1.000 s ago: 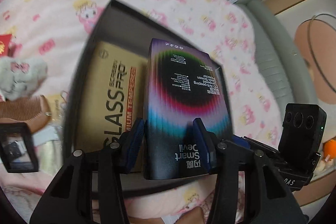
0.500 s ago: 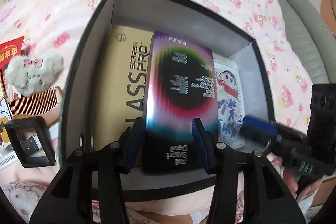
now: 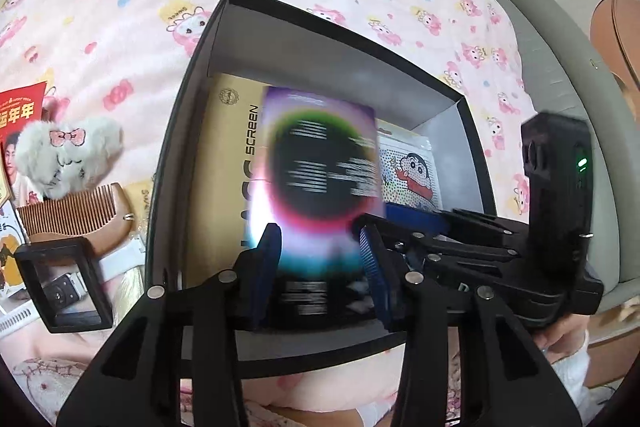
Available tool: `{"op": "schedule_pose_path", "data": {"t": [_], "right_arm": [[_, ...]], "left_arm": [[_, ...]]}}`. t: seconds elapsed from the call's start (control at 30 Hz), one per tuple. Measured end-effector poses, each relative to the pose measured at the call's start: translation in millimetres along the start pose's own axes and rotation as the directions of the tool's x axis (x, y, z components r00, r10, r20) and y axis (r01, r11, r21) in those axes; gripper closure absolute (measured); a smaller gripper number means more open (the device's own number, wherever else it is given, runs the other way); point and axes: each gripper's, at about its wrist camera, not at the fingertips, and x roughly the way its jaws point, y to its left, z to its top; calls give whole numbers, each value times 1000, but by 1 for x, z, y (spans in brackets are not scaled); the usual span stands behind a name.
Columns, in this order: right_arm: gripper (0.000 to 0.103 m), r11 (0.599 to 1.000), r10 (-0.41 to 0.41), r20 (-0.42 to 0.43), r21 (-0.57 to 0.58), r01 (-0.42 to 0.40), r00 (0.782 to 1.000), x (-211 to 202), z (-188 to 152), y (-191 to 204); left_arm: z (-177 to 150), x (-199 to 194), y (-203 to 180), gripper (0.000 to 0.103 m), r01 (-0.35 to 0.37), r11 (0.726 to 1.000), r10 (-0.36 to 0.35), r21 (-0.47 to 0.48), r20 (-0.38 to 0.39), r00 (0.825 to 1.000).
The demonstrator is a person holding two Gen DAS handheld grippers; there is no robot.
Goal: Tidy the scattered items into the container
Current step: 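Carry the Smart Devil box with the left gripper into the black box, then lower the Smart Devil box beside the bead-art kit and open the left gripper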
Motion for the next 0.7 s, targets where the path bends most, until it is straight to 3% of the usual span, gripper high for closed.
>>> {"op": "schedule_pose_path", "data": {"t": [0.07, 0.13, 0.27, 0.4, 0.47, 0.57, 0.7], "right_arm": [[71, 996, 84, 31, -10, -84, 996, -5, 3, 6], [72, 994, 109, 65, -18, -108, 992, -15, 2, 5], [72, 998, -55, 158, 47, 49, 986, -42, -8, -17], [71, 988, -94, 185, 134, 70, 978, -56, -18, -40], [71, 986, -101, 181, 151, 74, 978, -52, -15, -43], [71, 984, -102, 168, 162, 75, 981, -45, -9, -45], [71, 987, -76, 151, 154, 52, 986, -50, -27, -59]], "left_arm": [[0, 1, -2, 61, 0, 1000, 0, 9, -8, 1000], [1, 2, -6, 61, 31, 999, -30, 20, -18, 999], [3, 12, -21, 64, 129, 990, -126, 51, -49, 991], [4, 34, -42, 72, 180, 980, -169, 84, -119, 978], [4, 47, -48, 74, 151, 984, -136, 93, -147, 980], [8, 60, -44, 80, 35, 997, -24, 64, -164, 986], [10, 56, -36, 81, -58, 997, 64, 50, -135, 989]]}}
